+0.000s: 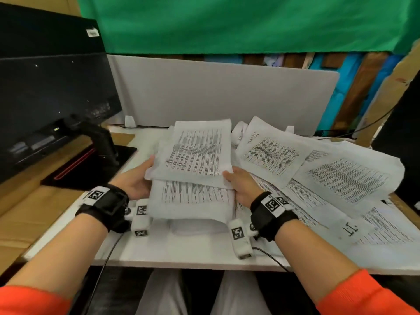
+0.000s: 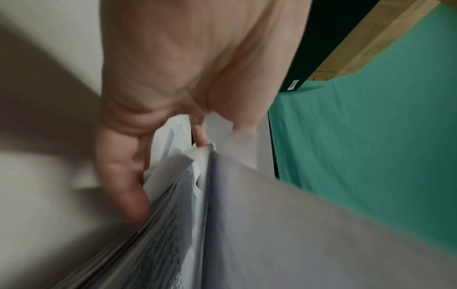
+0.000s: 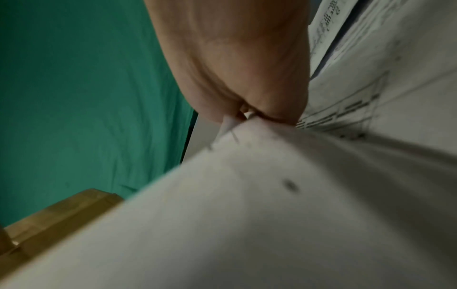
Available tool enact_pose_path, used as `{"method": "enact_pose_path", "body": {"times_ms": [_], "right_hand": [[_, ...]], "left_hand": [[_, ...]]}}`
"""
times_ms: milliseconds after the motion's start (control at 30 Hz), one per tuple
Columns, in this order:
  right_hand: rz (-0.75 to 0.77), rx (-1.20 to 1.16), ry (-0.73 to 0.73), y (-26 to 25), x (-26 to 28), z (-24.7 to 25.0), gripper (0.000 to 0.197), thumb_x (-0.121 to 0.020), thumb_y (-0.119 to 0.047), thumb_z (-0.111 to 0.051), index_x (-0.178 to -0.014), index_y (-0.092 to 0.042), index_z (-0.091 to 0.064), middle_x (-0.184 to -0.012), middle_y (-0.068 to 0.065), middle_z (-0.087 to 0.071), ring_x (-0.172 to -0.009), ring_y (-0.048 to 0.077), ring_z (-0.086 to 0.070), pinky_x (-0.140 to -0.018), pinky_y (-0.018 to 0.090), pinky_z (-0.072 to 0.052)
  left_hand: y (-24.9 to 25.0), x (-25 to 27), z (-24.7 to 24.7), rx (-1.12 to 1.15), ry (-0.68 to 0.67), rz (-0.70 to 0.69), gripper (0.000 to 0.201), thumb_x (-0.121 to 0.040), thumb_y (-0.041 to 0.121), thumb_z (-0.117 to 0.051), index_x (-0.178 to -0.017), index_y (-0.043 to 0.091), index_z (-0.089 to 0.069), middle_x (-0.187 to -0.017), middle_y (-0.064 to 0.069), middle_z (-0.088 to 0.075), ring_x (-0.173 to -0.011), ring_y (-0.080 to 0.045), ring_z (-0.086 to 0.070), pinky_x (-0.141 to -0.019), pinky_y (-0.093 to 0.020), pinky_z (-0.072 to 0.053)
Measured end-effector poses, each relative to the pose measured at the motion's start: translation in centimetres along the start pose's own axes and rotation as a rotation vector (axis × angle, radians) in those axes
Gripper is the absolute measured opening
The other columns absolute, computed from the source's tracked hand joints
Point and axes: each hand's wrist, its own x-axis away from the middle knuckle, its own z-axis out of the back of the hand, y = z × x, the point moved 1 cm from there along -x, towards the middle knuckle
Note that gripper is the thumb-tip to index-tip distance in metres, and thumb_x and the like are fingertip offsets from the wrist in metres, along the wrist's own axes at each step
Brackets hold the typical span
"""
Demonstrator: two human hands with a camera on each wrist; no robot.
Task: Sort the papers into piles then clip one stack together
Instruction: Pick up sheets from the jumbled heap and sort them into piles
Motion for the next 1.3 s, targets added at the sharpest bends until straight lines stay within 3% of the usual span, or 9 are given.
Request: {"method": "enact_pose_path", "body": {"times_ms": [100,333,467,633,800,967,1067,1233,1300], "right_hand": [[0.039,-0.081,0.04,-0.4,0.0,0.7,0.017,-0.102,-0.007,-0.044,-0.114,-0.011,-0.055,-0.111,0.012,-0.066,-0.107,0.032,-0.063,-0.097,0.047,-0.051],[0.057,-0.183,0.144,-1.0,-0.8,3.3,0.032,-0.104,-0.008,-0.041,-0.134,-0.007,-0.049,-0.126,0.018,-0.063,-0.114,0.038,-0.062,-0.097,0.057,-0.049],[0.046,-0.173,0.169,-1.1,-1.5,4.3,0.019,-0.103,-0.008,-0.042,-0.119,-0.009,-0.052,-0.113,0.016,-0.065,-0.098,0.035,-0.066,-0.095,0.052,-0.052],[0.055,-0.048,0.293,-1.1,-2.6,5.1,0.037,-0.1,-0.005,-0.041,-0.134,0.01,-0.045,-0.08,0.002,-0.05,-0.065,0.014,-0.048,-0.063,0.028,-0.041],[0.027,-0.175,0.214,-1.4,-2.6,4.4,0.035,-0.103,-0.002,-0.038,-0.138,0.002,-0.041,-0.135,0.03,-0.052,-0.121,0.046,-0.054,-0.104,0.049,-0.045],[0.062,-0.248,0.141,-1.9,-2.7,1.6,0.028,-0.1,0.004,-0.04,-0.127,-0.002,-0.047,-0.117,0.011,-0.058,-0.11,0.032,-0.059,-0.099,0.043,-0.048],[0.027,-0.093,0.22,-2.2,-4.0,-0.4,0.034,-0.096,-0.001,-0.046,-0.13,0.002,-0.05,-0.11,0.014,-0.06,-0.104,0.033,-0.06,-0.099,0.05,-0.049],[0.062,0.281,0.159,-2.1,-4.7,-3.6,0.038,-0.096,-0.006,-0.041,-0.133,0.003,-0.046,-0.102,0.011,-0.045,-0.095,0.023,-0.045,-0.095,0.036,-0.046],[0.057,0.304,0.133,-2.2,-4.8,-4.3,0.038,-0.096,-0.006,-0.04,-0.133,0.002,-0.045,-0.101,0.01,-0.044,-0.099,0.026,-0.048,-0.093,0.034,-0.045]], "left_hand": [[-0.5,-0.7,0.8,0.066,0.129,-0.016,0.029,-0.094,0.034,-0.055,-0.116,0.015,-0.058,-0.112,-0.014,-0.062,-0.094,-0.028,-0.061,-0.084,-0.044,-0.053],[-0.6,-2.0,1.2,-0.125,0.361,-0.258,0.047,-0.09,-0.011,-0.051,-0.134,0.003,-0.045,-0.078,-0.009,-0.056,-0.06,-0.013,-0.058,-0.058,-0.014,-0.05],[-0.2,-2.7,0.7,-0.149,0.432,-0.279,0.034,-0.089,0.001,-0.058,-0.122,0.003,-0.054,-0.095,-0.007,-0.057,-0.073,-0.014,-0.051,-0.067,-0.024,-0.041],[0.7,-2.9,-0.6,-0.195,0.426,-0.063,0.048,-0.084,0.036,-0.069,-0.124,0.02,-0.047,-0.127,-0.004,-0.04,-0.108,-0.025,-0.043,-0.091,-0.037,-0.041],[1.4,-3.6,-1.8,-0.171,0.423,-0.026,0.044,-0.087,0.024,-0.065,-0.127,0.011,-0.053,-0.147,0.002,-0.034,-0.118,-0.03,-0.041,-0.107,-0.04,-0.036],[2.2,-4.2,-1.1,-0.306,0.455,-0.098,0.043,-0.098,0.02,-0.048,-0.136,0.001,-0.045,-0.144,-0.006,-0.038,-0.136,-0.027,-0.035,-0.112,-0.037,-0.027],[3.2,-5.0,0.1,-0.435,0.498,-0.158,0.048,-0.101,0.033,-0.039,-0.14,0.004,-0.04,-0.142,-0.016,-0.044,-0.13,-0.03,-0.043,-0.107,-0.035,-0.034],[2.7,-5.1,0.8,-0.752,0.437,-0.045,0.032,-0.093,0.037,-0.055,-0.083,0.007,-0.053,-0.059,-0.009,-0.052,-0.051,-0.018,-0.051,-0.05,-0.022,-0.039],[2.2,-5.6,1.4,-0.839,0.385,-0.027,0.028,-0.092,0.02,-0.06,-0.106,-0.004,-0.059,-0.092,-0.025,-0.064,-0.087,-0.032,-0.065,-0.076,-0.031,-0.052]]}}
